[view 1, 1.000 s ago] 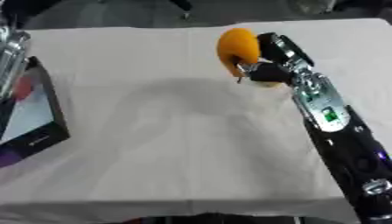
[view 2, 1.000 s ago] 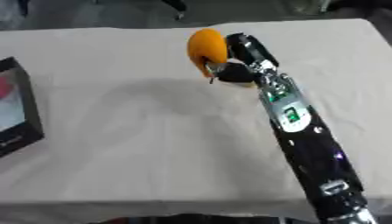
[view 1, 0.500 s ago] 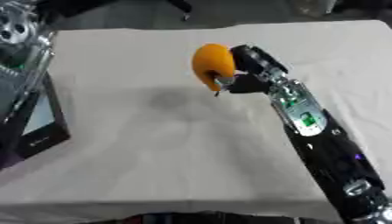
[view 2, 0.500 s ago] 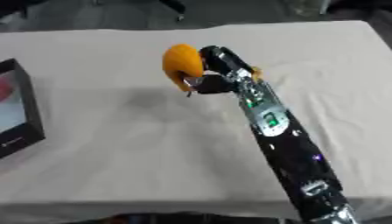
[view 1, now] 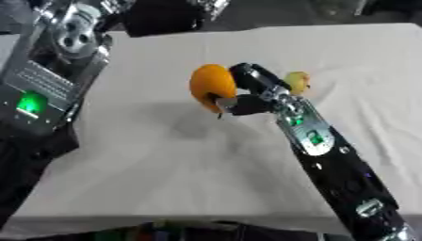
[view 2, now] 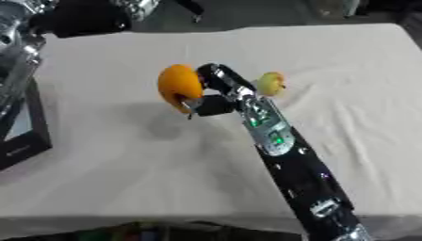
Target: Pick up the objects with one hand, pass them to the other hand, and then place them into the box on the other side of the table.
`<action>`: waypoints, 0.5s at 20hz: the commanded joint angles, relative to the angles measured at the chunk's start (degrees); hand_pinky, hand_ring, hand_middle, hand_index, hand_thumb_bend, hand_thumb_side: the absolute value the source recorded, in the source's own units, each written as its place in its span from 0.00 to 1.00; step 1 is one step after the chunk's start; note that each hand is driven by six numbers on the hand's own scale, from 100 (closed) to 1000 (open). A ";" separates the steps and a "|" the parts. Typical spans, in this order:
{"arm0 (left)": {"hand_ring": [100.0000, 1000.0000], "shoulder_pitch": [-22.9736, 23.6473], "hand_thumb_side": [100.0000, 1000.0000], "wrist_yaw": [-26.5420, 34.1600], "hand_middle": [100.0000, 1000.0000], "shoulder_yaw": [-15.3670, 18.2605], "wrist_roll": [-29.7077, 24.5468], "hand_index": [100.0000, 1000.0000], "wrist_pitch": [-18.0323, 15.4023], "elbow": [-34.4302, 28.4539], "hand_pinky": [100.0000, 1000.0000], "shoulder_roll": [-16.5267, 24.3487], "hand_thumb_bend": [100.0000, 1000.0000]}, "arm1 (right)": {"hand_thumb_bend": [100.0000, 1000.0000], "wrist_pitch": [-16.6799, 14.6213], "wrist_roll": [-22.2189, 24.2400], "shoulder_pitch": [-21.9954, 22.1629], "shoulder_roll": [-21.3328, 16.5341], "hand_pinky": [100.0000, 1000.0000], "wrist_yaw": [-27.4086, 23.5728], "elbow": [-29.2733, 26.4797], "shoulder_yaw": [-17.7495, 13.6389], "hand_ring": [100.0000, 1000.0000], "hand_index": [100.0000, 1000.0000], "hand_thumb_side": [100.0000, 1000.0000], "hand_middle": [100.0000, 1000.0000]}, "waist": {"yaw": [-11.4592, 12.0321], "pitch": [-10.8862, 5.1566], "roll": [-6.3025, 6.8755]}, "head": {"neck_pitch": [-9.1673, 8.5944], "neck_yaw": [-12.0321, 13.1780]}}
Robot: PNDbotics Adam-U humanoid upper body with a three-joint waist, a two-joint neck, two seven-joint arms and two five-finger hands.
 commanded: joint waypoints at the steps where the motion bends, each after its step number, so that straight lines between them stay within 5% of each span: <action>1: 0.81 -2.07 0.42 -3.42 0.78 -0.93 -3.35 0.86 -0.06 1.25 0.87 -0.63 0.12 | 0.12 -0.98 0.26 -0.60 0.34 0.66 0.12 -0.30 0.43 0.48 0.32 0.00 0.33 | 0.14 -2.08 0.33 | 0.34 0.27; 10: 0.81 -5.70 0.36 -10.78 0.78 -3.42 -9.08 0.85 0.30 6.97 0.88 -3.16 0.21 | 0.11 -1.79 -0.36 -0.03 0.95 0.66 -0.57 -0.01 1.09 0.48 0.32 0.00 0.34 | 0.61 -2.11 0.82 | 0.34 -0.35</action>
